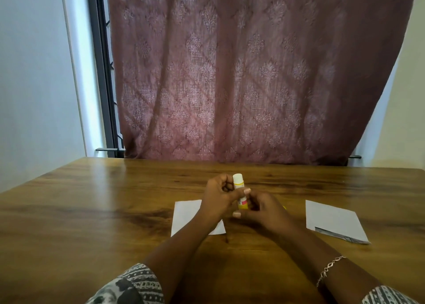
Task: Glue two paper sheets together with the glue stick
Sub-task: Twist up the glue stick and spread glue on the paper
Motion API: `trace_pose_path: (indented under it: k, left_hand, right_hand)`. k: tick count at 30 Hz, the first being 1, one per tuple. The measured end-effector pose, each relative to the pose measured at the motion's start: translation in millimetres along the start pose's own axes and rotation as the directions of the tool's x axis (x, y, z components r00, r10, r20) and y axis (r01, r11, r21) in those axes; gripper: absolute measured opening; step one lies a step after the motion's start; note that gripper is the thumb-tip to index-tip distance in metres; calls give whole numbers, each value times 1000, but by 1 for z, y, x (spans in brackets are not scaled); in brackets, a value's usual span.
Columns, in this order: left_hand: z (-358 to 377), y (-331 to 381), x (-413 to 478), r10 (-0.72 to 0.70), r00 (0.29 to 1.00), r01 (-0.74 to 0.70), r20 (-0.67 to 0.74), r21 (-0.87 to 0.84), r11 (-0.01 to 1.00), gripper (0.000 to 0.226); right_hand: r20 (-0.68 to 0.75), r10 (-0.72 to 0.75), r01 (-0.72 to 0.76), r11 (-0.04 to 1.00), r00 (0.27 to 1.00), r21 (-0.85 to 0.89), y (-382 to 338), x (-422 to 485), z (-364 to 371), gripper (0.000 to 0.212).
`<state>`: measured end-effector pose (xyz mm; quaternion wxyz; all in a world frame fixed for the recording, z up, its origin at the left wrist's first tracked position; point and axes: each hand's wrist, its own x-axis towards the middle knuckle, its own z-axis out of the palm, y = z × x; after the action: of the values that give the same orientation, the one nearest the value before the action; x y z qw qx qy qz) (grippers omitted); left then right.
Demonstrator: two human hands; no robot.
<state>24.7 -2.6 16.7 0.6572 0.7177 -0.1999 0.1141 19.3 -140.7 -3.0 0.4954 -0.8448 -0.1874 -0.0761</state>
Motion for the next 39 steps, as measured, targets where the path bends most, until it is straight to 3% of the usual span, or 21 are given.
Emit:
trace_pose_path:
  k: [3,6,9,13,20,24,28,33,39]
  left_hand:
    - [0,1,-2,-12,1000,13,11,-20,1000,15]
    - [-2,1,-4,-3,999,5,54,-39,999,9]
    - [-4,1,-5,14,993,-6,117,-70,998,17]
    - [-3,3,-8,25,995,-17,99,-82,996,14]
    - [-3,5,-10,-5,996,14,87,-109,994,12]
    - [-9,7,-11,-1,994,15,108,-133,991,19]
    - [-11,8,-12,-12,997,22,80,-134,991,10]
    - [-8,9,-13,-27,998,33,64,-95,995,12]
    - [-12,10,-15,14,997,-4,78,-133,991,18]
  right_hand:
    - [-70,-1,-5,997,998,-82,0,2,6,41]
    - [-51,16,-20,997,999,-74,1,3,4,38]
    - [47,31,-35,996,998,79,2,2,-2,22]
    - [69,10,-29,963,998,269,0,-2,-2,28]
    - [-28,-60,65,973,998,221,-3,3,2,37]
    - [17,-80,73,965,997,251,-9,-1,-2,40]
    - [72,-86,59,946,994,318,-4,-2,1,41]
    - [10,-103,99,977,995,187,-5,-3,6,44]
    - [41,-116,97,941,992,323,-7,-4,2,48]
